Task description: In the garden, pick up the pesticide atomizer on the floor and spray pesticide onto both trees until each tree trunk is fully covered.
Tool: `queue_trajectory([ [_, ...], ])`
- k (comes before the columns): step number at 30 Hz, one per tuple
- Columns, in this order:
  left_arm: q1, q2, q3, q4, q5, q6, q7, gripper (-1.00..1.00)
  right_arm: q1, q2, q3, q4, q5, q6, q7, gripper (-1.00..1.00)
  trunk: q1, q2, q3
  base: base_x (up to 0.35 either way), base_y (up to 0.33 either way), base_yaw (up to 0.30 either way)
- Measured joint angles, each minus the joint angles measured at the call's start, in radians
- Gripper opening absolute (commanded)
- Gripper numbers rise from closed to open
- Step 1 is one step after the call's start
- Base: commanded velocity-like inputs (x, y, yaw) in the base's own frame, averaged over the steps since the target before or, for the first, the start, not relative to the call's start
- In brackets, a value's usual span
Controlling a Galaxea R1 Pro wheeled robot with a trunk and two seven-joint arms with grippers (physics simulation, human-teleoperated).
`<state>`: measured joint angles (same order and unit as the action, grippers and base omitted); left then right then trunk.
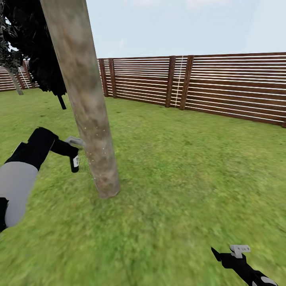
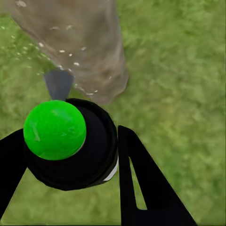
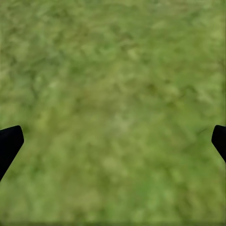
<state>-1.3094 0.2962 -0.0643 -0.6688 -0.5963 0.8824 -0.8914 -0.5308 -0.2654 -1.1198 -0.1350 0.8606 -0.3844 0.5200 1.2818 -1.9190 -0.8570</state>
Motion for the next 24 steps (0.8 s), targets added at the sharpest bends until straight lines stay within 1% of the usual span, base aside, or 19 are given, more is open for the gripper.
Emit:
queue_trajectory([
  [1,-0.002,0.011,0.001,0.0,-0.002,0.001,0.0,-1.0,0.0,0.0,0.0,0.0,0.0,0.0,0.0,1.0,0.0,0.0,0.0,0.0,0.0,0.0],
  [3,-0.006,0.019,0.001,0.0,0.002,0.006,0.0,-1.0,0.0,0.0,0.0,0.0,0.0,0.0,0.0,1.0,0.0,0.0,0.0,0.0,0.0,0.0],
  [5,-0.01,0.02,0.002,-0.001,0.003,0.01,0.0,-1.0,0.0,0.0,0.0,0.0,0.0,0.0,0.0,1.0,0.0,0.0,0.0,0.0,0.0,0.0],
  [7,0.002,0.015,-0.004,0.0,0.001,0.008,0.007,-1.0,0.0,0.0,0.0,0.0,0.0,0.0,0.0,1.0,0.0,0.0,0.0,0.0,0.0,0.0],
  [8,0.018,0.015,-0.004,0.008,-0.004,0.003,0.029,-1.0,0.0,0.0,0.0,0.0,0.0,-0.001,0.0,1.0,0.0,0.0,0.0,0.0,0.0,0.0],
  [9,0.044,0.013,-0.003,0.015,-0.005,0.001,0.066,-1.0,0.0,0.0,0.0,0.0,0.0,-0.001,0.0,1.0,0.0,0.0,0.0,0.0,0.0,0.0],
  [10,0.068,0.01,-0.001,0.018,-0.006,-0.001,0.112,-1.0,0.001,0.0,0.0,0.0,0.0,-0.001,0.0,1.0,0.0,0.0,0.0,0.0,0.0,0.0],
  [11,0.09,0.006,0.002,0.022,0.002,-0.002,0.17,-1.0,0.004,0.0,0.0,0.0,0.0,-0.001,0.0,1.0,0.0,0.0,0.0,0.0,0.0,0.0],
  [12,0.096,0.004,0.005,0.022,0.01,-0.001,0.188,-1.0,0.006,0.0,0.0,0.0,0.0,-0.001,0.0,1.0,0.0,0.0,0.0,0.0,0.0,0.0],
  [13,0.099,0.004,0.008,0.021,0.01,-0.001,0.197,-1.0,0.007,0.0,0.0,0.0,0.0,-0.001,0.0,1.0,0.0,0.0,0.0,0.0,0.0,0.0],
  [16,0.087,0.005,0.008,0.02,0.01,0.006,0.211,-1.0,0.008,0.0,0.0,0.0,0.0,-0.001,0.0,1.0,0.0,0.0,0.0,0.0,0.0,0.0],
  [18,0.044,0.007,0.011,0.02,0.01,0.008,0.213,-1.0,0.008,0.0,0.0,0.0,0.0,-0.001,0.0,1.0,0.0,0.0,0.0,0.0,0.0,0.0],
  [20,0.02,0.009,0.013,0.021,0.01,0.01,0.212,-1.0,0.008,0.0,0.0,0.0,0.0,-0.001,0.0,1.0,0.0,0.0,0.0,0.0,0.0,0.0],
  [22,0.028,0.013,0.013,0.035,0.009,0.007,0.214,-1.0,0.008,0.0,0.0,0.0,0.0,-0.001,0.0,1.0,0.0,0.0,0.0,0.0,0.0,0.0],
  [24,0.054,0.012,0.014,0.086,0.013,0.001,0.214,-1.0,0.008,0.0,0.001,0.0,0.0,-0.001,0.0,1.0,0.0,0.0,0.0,0.0,0.0,0.0],
])
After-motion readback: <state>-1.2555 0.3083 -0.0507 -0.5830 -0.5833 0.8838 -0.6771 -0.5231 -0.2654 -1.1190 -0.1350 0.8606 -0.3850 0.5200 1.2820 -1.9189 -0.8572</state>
